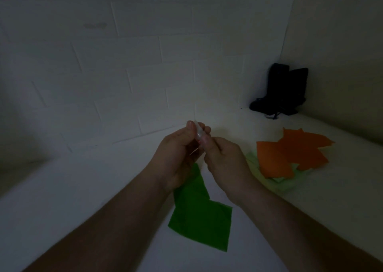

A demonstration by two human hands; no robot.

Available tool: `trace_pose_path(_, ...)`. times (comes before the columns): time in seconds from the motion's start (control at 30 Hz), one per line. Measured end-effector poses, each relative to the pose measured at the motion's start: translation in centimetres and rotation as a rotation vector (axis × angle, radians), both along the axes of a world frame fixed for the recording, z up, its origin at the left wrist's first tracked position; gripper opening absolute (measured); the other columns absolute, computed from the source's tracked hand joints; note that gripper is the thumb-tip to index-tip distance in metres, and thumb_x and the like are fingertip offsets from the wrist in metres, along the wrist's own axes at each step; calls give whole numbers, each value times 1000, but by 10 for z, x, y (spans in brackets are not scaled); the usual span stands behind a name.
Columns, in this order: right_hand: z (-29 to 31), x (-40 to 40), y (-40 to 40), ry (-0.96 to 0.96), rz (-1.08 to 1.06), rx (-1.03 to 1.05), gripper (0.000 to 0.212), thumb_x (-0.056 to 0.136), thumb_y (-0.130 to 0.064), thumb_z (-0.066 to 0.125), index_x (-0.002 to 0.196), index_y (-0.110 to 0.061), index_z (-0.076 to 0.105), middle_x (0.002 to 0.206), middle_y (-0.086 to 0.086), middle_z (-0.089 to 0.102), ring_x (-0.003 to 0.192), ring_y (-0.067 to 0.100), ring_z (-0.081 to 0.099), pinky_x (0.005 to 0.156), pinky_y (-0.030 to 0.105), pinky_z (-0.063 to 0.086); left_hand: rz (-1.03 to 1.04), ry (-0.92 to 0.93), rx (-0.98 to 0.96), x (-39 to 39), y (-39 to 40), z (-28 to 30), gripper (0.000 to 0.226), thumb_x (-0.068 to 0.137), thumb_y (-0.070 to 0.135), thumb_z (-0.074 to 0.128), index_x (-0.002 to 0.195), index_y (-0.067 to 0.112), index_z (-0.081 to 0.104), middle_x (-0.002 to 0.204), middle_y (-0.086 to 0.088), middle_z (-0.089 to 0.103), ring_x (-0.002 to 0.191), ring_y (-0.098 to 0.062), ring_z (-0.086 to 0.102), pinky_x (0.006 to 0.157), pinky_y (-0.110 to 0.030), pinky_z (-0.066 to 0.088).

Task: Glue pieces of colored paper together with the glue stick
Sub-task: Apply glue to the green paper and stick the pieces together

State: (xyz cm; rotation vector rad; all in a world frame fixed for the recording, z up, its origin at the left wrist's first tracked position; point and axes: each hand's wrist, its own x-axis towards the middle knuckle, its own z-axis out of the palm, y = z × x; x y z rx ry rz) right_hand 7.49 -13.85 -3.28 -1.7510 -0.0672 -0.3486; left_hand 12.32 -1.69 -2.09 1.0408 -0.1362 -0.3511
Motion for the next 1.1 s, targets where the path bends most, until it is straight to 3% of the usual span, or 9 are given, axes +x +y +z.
trace_pose_path(0.1, -6, 2, -4, -90, -89, -237, 42, 103, -55, 48, 90, -20, 67, 62, -9, 52, 56, 3, 45, 54, 24, 36, 73, 33, -52, 6, 3, 7, 48, 83, 46, 67, 115, 11, 71, 110, -3, 77, 112, -21, 67, 104, -38, 49)
trace_pose_path(0.2, -8, 2, -11, -122, -109, -209, 45, 100, -55, 50, 90, -14, 65, 65, -3, 51, 60, 4, 45, 58, 27, 37, 232, -35, -23, 21, 30, 17, 40, 96, 47, 58, 116, 13, 68, 119, 1, 75, 118, -20, 66, 104, -37, 49)
trace_pose_path(0.4, -4, -4, -15, -98, -12, -9, 47, 94, -56, 47, 99, -13, 66, 66, -11, 46, 62, 4, 42, 61, 21, 37, 412, -457, 950, 43, 80, 1, 28, 92, 46, 72, 114, 29, 77, 119, 19, 71, 108, -5, 64, 98, -34, 48)
trace_pose_path(0.53, -5, -5, -15, -92, -6, -15, 60, 89, -60, 46, 104, -5, 64, 68, -7, 47, 63, 5, 43, 62, 24, 38, 371, -593, 1221, 46, 88, -10, 35, 98, 45, 65, 129, 30, 70, 121, 9, 71, 110, -8, 62, 98, -28, 43)
trace_pose_path(0.7, -5, -7, -15, -67, 18, 0, 57, 92, -57, 46, 104, -4, 64, 68, -5, 47, 61, 5, 42, 56, 17, 36, 356, -536, 1532, 64, 96, -26, 42, 95, 56, 55, 129, 34, 67, 128, 3, 71, 119, -26, 63, 105, -43, 49)
trace_pose_path(0.87, -5, -6, -13, -50, 42, 21, 28, 102, -45, 51, 97, -22, 67, 69, -5, 48, 62, 6, 42, 56, 19, 37, 366, -410, 1559, 66, 97, -27, 55, 88, 66, 61, 135, 38, 64, 137, 0, 66, 131, -34, 51, 111, -48, 43)
trace_pose_path(0.93, -4, -5, -13, -13, 63, 118, 23, 104, -41, 51, 103, -25, 68, 70, -3, 47, 62, 7, 42, 55, 21, 37, 449, -512, 1515, 58, 88, -19, 57, 87, 64, 68, 136, 36, 64, 134, -1, 66, 128, -33, 52, 109, -47, 43)
trace_pose_path(1.03, 2, -5, -10, 95, 138, 449, 31, 101, -46, 51, 110, -22, 67, 72, 0, 47, 58, 9, 40, 54, 24, 33, 494, -670, 992, 27, 59, 1, 33, 93, 50, 69, 122, 34, 74, 118, 14, 72, 112, -7, 64, 99, -35, 51)
trace_pose_path(1.1, 3, -4, -8, 151, 186, 560, 43, 91, -56, 52, 107, -20, 67, 67, -2, 46, 56, 9, 38, 54, 26, 30, 257, -564, 682, 1, 34, 11, 32, 94, 48, 63, 118, 30, 76, 114, 16, 74, 108, 2, 66, 90, -25, 52)
